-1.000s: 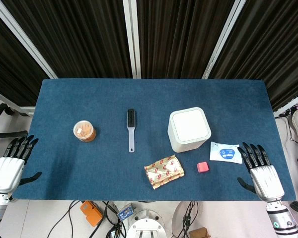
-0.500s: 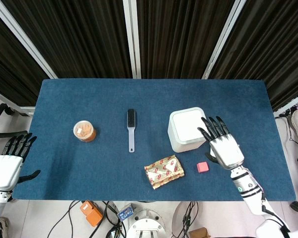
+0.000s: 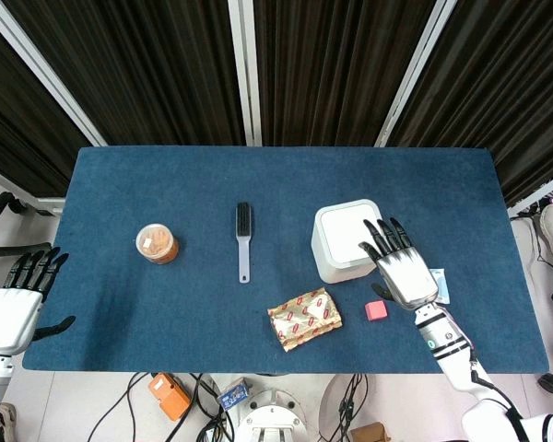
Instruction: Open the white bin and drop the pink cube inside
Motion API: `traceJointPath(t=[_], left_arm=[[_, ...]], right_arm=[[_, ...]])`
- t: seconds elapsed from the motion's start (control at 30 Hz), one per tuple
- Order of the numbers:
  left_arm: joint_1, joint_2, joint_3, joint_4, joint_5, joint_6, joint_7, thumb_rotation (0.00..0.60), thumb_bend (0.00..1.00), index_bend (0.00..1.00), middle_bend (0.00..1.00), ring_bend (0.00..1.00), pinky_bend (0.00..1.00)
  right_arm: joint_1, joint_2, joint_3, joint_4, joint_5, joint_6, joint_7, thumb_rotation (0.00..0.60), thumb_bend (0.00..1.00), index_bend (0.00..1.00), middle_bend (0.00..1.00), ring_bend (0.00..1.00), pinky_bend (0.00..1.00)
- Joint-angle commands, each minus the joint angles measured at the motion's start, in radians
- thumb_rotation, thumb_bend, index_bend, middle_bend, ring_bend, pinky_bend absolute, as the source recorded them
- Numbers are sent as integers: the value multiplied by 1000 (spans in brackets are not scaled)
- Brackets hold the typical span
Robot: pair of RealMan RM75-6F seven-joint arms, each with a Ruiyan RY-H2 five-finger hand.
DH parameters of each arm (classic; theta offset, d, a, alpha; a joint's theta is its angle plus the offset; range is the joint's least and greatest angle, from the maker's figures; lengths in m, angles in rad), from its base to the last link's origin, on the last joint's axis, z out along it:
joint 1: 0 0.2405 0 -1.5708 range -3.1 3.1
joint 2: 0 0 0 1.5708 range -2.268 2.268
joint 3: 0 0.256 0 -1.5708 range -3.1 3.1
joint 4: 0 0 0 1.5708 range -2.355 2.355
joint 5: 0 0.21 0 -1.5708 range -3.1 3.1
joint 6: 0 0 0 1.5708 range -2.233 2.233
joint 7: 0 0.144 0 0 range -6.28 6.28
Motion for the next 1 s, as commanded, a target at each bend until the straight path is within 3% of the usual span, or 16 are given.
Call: traceJointPath(t=[0.03,0.23,0.3,0.37,0.43,0.67,0.87,1.0], left_arm=[[0,0,0,0,1,0,0,600,78,0,0,0,3],[0,0,1,0,3,3,0,600,78,0,0,0,3],[1,1,1,0,2,4,-2,600,77,0,0,0,3],[2,1,0,1,1,6,-5,600,77,0,0,0,3],[2,2,0,1,1,6,-7,600,78,0,0,0,3],[-1,1,0,-1,0,0,-3,600,78,0,0,0,4],[0,-3,1,-3,0,0,10,600,77,0,0,0,3],[-3,-7,1,-4,-3,-7,17,600,77,0,0,0,3]], right_arm=[[4,2,-12,7,6,-4,2,600,353,393,0,0,0],[14,4,-24,9,22,-3,6,600,354,419,0,0,0],[10,7,-19,2,3,26,28,600,354,322,0,0,0],[1,17,-13,-7,-38,72,64,600,353,114,0,0,0],[-17,35,-16,-16,-96,126,109,600,353,8,0,0,0],[-110,121,-105,-8,-241,256,225,600,354,0,0,0,0],[-166,129,-214,101,-285,245,327,600,353,0,0,0,0],[-169,79,-244,200,-301,215,377,600,354,1,0,0,0]])
